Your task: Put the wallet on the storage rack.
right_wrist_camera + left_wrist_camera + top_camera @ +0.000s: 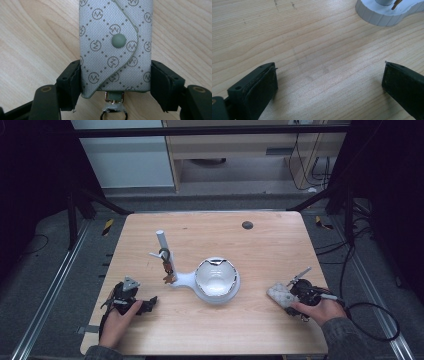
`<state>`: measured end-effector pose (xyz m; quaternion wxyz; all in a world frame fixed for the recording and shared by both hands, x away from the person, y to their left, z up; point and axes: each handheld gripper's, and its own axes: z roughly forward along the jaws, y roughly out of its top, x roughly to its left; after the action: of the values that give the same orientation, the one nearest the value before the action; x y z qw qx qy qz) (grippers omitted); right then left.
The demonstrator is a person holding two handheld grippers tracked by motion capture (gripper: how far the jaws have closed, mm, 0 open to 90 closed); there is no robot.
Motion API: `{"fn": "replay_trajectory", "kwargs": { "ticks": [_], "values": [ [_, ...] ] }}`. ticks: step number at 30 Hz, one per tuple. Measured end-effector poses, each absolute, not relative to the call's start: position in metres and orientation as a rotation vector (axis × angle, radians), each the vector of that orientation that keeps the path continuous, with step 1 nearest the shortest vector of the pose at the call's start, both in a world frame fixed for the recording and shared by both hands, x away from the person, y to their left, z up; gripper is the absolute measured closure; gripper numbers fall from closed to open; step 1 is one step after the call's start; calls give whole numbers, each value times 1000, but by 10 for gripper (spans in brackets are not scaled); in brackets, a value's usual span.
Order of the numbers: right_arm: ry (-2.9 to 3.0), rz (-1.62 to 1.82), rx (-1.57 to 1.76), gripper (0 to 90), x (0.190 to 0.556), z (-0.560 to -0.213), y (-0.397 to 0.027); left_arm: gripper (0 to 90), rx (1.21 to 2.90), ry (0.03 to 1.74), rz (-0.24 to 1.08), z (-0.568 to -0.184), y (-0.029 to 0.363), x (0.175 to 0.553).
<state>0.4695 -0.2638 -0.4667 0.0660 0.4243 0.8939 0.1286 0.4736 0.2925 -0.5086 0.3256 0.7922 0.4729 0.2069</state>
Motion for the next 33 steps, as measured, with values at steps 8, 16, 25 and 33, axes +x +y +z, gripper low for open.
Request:
{"fn": "replay_trajectory", "kwargs": {
  "ticks": [8, 16, 25, 33],
  "values": [
    [2693, 368, 1202, 316, 466, -443, -261, 0, 2077, 1240, 540, -509, 292, 473],
    [2696, 350, 1090, 317, 465, -413, -250, 0, 2077, 1241, 540, -509, 292, 473],
    [2700, 330, 1002, 317, 468, -388, -233, 0, 2077, 1242, 540, -509, 292, 473],
    [2715, 325, 899, 317, 470, -369, -210, 0, 2077, 1242, 541, -509, 292, 473]
  ]
}}
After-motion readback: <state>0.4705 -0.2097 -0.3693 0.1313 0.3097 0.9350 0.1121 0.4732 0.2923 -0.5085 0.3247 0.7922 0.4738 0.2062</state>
